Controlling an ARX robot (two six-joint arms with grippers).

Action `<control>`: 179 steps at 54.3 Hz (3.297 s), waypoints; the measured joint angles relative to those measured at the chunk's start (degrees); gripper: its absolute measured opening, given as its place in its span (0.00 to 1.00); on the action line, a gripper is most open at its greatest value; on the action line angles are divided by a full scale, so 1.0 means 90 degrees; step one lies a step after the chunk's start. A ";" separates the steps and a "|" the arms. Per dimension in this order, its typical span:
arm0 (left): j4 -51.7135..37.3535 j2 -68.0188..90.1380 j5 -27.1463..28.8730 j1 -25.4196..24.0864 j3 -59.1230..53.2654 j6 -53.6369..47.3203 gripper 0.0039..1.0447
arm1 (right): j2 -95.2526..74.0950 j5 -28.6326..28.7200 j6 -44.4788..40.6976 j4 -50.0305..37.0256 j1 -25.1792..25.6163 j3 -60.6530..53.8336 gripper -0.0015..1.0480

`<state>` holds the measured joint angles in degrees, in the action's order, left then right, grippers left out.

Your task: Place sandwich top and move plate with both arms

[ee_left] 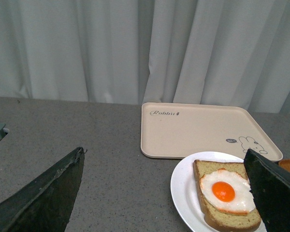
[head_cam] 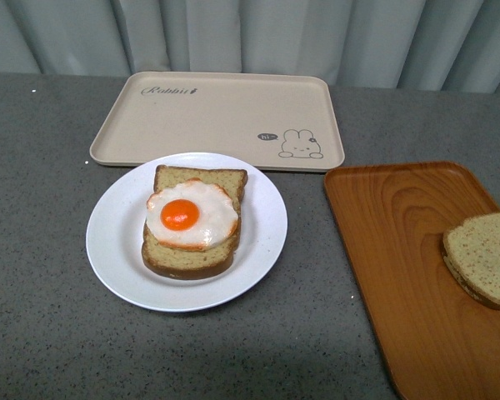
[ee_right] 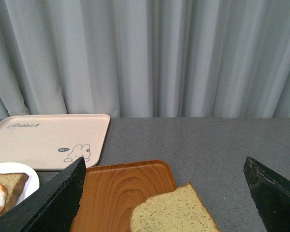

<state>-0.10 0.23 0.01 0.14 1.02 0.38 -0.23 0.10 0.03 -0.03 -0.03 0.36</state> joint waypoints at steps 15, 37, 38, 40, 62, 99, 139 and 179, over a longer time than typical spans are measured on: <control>0.0000 0.0000 0.0000 0.0000 0.0000 0.0000 0.94 | 0.0000 0.0000 0.0000 0.0000 0.0000 0.0000 0.91; 0.0000 0.0000 0.0000 0.0000 0.0000 0.0000 0.94 | 0.0000 0.0000 0.0000 0.0000 0.0000 0.0000 0.91; 0.0000 0.0000 0.0000 0.0000 0.0000 0.0000 0.94 | 0.0000 0.0000 0.0000 0.0000 0.0000 0.0000 0.91; 0.0000 0.0000 0.0000 0.0000 0.0000 0.0000 0.94 | 0.0000 0.0000 0.0000 0.0000 0.0000 0.0000 0.91; 0.0000 0.0000 0.0000 0.0000 0.0000 0.0000 0.94 | 0.0000 0.0000 0.0000 0.0000 0.0000 0.0000 0.91; 0.0000 0.0000 0.0000 0.0000 0.0000 0.0000 0.94 | 0.0000 0.0000 0.0000 0.0000 0.0000 0.0000 0.91; 0.0000 0.0000 0.0000 0.0000 0.0000 0.0000 0.94 | 0.0000 0.0000 0.0000 0.0000 0.0000 0.0000 0.91; 0.0000 0.0000 0.0000 0.0000 0.0000 0.0000 0.94 | -0.6994 0.0699 -0.0012 -0.3181 0.1751 0.1321 0.91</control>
<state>-0.10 0.23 0.01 0.14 1.02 0.38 -63.18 6.39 -0.08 -28.67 15.73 12.25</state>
